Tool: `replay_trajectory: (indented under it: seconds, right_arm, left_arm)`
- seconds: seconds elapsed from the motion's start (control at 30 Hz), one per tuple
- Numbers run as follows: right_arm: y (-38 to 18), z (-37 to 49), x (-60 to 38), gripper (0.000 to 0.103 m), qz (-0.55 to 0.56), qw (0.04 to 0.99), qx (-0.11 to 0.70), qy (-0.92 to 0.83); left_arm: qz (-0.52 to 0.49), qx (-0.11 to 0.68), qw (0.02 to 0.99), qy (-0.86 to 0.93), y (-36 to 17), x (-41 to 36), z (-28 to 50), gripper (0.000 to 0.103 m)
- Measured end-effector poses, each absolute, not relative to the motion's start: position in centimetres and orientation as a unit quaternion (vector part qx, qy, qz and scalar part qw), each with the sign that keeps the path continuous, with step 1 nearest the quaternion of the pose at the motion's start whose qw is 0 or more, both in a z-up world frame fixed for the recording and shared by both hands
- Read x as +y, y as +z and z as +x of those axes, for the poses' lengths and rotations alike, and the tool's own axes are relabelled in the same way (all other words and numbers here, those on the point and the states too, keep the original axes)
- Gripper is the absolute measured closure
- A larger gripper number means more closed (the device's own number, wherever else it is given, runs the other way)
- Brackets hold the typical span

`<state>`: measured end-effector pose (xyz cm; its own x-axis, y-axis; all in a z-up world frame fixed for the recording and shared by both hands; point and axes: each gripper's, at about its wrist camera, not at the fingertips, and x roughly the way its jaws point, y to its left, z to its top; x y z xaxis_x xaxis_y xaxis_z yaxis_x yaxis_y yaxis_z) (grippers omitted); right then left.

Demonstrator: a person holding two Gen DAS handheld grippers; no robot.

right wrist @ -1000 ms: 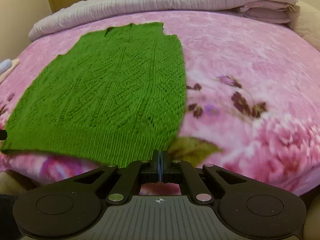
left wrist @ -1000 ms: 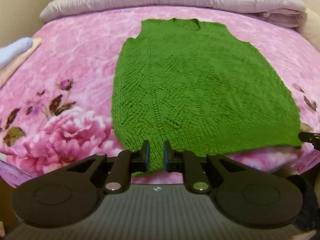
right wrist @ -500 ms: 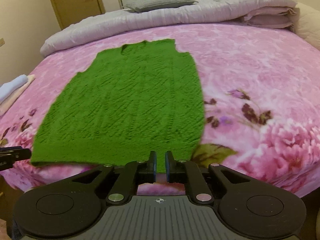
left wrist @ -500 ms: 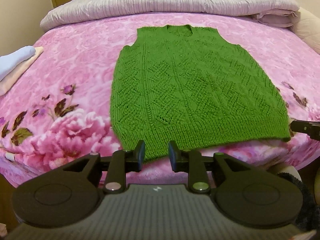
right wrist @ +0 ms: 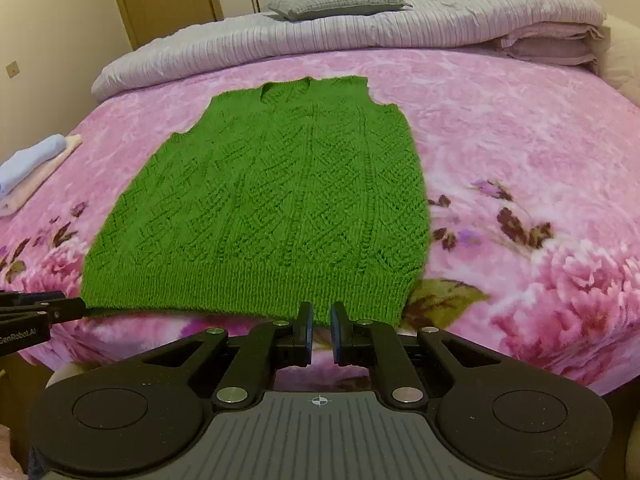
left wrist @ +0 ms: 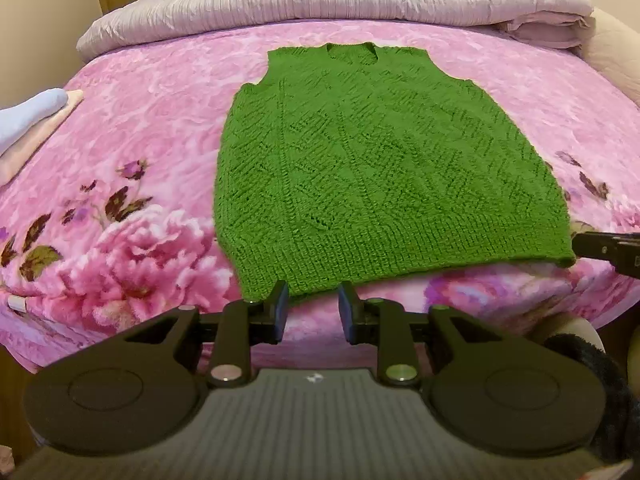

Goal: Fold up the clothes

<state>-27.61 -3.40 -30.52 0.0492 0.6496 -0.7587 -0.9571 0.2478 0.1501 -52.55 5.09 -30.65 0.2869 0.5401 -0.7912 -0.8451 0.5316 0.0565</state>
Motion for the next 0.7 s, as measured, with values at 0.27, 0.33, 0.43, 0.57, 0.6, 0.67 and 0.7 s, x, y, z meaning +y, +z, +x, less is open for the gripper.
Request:
replay_trajectory:
  seconds: [0.27,0.33,0.43,0.57,0.6,0.67,0.7]
  right_arm:
    - [-30.6,-28.6,-3.6,0.093,-0.232,0.700,0.367,0.567]
    - [-30.4,-28.7,-3.8,0.093,-0.234,0.700,0.364,0.568]
    - [-30.2,-28.9,-3.9,0.093,-0.234,0.697,0.363,0.572]
    - [-29.9,-29.1,-3.9,0.093,-0.230,0.694,0.369,0.574]
    - [-29.8,-29.2,-3.9,0.093,-0.229,0.695,0.370,0.572]
    - [-29.7,-29.3,-4.0,0.093,-0.229,0.696,0.371,0.571]
    - [-29.7,-29.4,-4.0,0.093,-0.228,0.695,0.372,0.571]
  left_arm:
    - [-0.195,0.400,0.779,0.442,-30.8,4.7,-52.8,0.079]
    - [-0.195,0.400,0.780,0.440,-30.8,4.6,-52.8,0.079]
    - [-0.197,0.399,0.783,0.435,-30.8,4.5,-52.7,0.079]
    - [-0.197,0.397,0.785,0.433,-30.7,4.3,-52.7,0.079]
    - [-0.197,0.397,0.785,0.433,-30.7,4.2,-52.7,0.079]
    - [-0.198,0.397,0.785,0.433,-30.7,4.2,-52.8,0.079]
    - [-0.198,0.397,0.785,0.433,-30.7,4.1,-52.8,0.079]
